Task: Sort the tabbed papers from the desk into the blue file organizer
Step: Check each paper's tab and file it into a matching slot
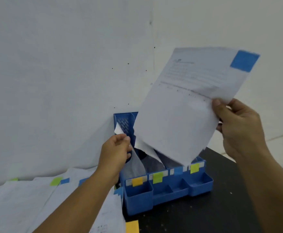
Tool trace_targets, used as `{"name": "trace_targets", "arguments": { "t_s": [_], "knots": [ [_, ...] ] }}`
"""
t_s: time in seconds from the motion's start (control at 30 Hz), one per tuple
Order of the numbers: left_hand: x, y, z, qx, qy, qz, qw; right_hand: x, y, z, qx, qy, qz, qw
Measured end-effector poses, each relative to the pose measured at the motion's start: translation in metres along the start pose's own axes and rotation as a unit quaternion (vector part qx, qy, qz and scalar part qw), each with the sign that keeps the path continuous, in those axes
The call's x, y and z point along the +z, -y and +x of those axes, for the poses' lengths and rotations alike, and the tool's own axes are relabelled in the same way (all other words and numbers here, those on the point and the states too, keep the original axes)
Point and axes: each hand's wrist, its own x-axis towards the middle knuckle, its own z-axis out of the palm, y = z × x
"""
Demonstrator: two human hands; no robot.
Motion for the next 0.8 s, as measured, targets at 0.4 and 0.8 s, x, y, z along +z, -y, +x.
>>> {"name": "trace_targets", "arguments": {
  "t_s": [0.4,0.8],
  "knots": [
    [0.072,0.004,0.016,-0.001,0.034,0.175,0.984,0.033,-0.021,0.042,-0.143,-0.053,-0.099,0.983],
    [0.079,0.005,0.037,0.063,-0.018,0.195,0.979,0.045,-0.113,0.034,-0.086,0.037,-0.297,0.95]
  ]
}}
